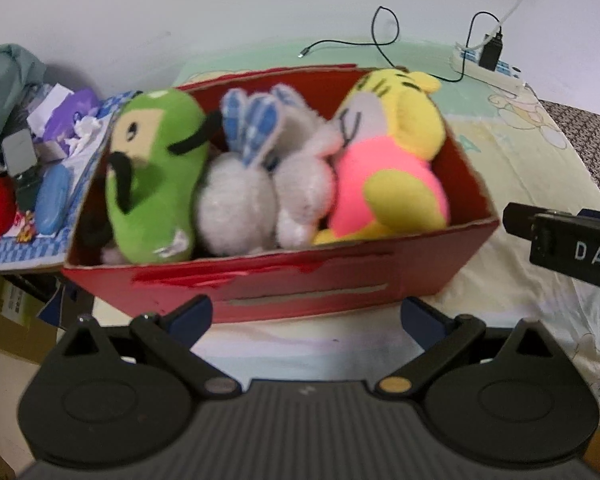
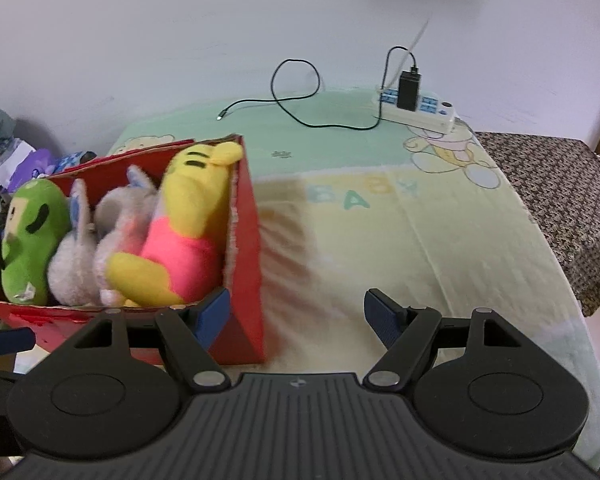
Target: Organize objects
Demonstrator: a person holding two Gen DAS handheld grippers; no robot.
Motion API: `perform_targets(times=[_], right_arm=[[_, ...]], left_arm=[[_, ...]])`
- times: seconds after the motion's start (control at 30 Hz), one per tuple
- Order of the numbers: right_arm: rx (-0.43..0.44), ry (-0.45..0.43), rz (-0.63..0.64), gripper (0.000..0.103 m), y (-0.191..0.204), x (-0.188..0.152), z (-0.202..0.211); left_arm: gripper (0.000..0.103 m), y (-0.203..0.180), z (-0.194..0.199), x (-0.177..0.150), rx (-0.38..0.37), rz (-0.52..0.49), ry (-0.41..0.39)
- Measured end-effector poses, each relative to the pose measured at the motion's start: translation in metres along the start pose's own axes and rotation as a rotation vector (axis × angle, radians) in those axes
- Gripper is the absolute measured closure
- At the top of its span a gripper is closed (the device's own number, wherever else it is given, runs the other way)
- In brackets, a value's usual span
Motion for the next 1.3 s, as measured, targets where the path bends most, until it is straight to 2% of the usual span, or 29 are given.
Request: perform_targets(times=[0.53, 0.87, 1.03, 1.3], right_arm=[[-0.057, -0.028, -0.056, 0.027, 0.035, -0.005, 0.008], [-0.042, -0.062, -0.036, 0.027, 0.049, 0.005, 0.013], [-0.043, -0.071, -0.026, 0.027, 0.055, 0.012, 0.012], [-0.052, -0.091, -0.011, 0.026, 0.067, 0.023, 0.011]], left_arm=[[0.003, 0.039, 0.001, -0.006, -0.018, -0.056, -0.009], [0.002, 0.048, 0.006, 0.002, -0.011, -0.056, -0.032], [0.002, 0.055, 0.005, 0.007, -0.023, -0.042, -0.018], [0.002, 0.071, 0.009, 0.027, 0.018, -0.034, -0.041]])
Point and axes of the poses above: each gripper's, at about its wrist camera, not at the fingertips, and z roughly against the way its jaws point, y to its left, x to its top, the point moved 3 cm from there along -z, roughly the way its jaws point, and after that the axes turned 1 degree about -y, right-handed, at the moved point
